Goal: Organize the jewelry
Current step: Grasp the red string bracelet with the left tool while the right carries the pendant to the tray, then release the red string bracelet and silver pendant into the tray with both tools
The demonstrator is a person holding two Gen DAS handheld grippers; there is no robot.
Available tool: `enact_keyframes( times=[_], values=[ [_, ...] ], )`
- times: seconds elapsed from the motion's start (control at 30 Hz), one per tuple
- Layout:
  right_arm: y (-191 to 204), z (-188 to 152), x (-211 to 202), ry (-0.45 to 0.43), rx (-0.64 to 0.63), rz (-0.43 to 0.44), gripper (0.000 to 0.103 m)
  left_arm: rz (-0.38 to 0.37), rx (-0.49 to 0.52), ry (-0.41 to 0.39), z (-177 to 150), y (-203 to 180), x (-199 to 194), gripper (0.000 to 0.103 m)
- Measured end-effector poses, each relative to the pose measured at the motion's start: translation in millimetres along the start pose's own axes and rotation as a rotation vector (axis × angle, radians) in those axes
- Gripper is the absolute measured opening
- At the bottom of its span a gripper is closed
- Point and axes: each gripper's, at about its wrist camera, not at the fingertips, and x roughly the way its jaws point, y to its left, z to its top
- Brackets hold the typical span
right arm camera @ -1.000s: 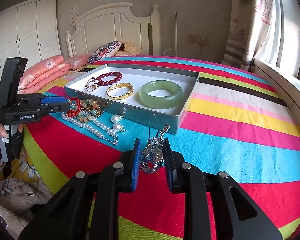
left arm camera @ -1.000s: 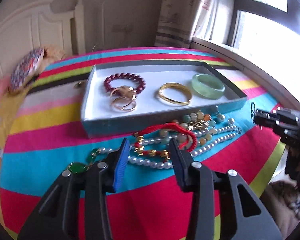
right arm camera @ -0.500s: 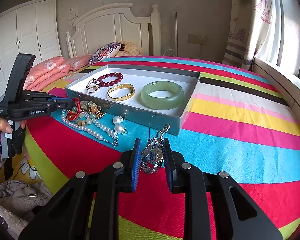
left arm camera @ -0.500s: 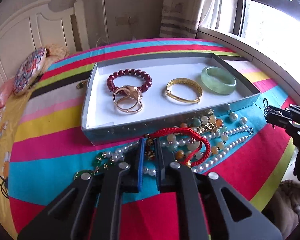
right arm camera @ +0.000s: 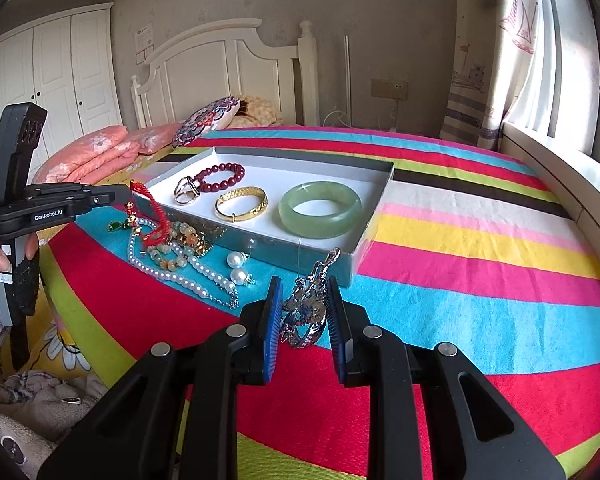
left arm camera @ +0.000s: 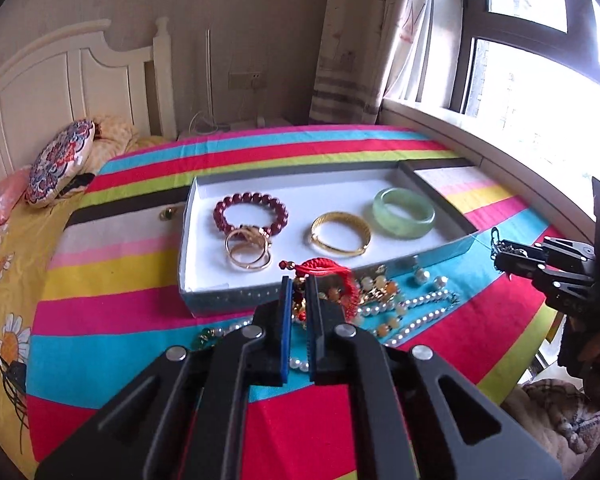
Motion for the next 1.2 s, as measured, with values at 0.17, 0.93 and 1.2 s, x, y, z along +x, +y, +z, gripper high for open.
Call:
enact_keyframes(
  times=[0.17,0.93,1.2],
  values=[
    [2.2,8.0,-8.5,-0.025,-0.012,-0.006,0.023,0.019,0.040,-0.039,8.9,-9.1,-13.0,0.006],
    [8.7,123.0,97.7,0.110,-0.164,0.039,0.023,-0.044,0.050,-0.002,105.5,-6.0,63.9,0.006],
    [2.7,138.5,148.7,0.249,-0.057,0.116,0.023,-0.037,0.003,0.093,89.9,0.3,118.4,0.006]
  ],
)
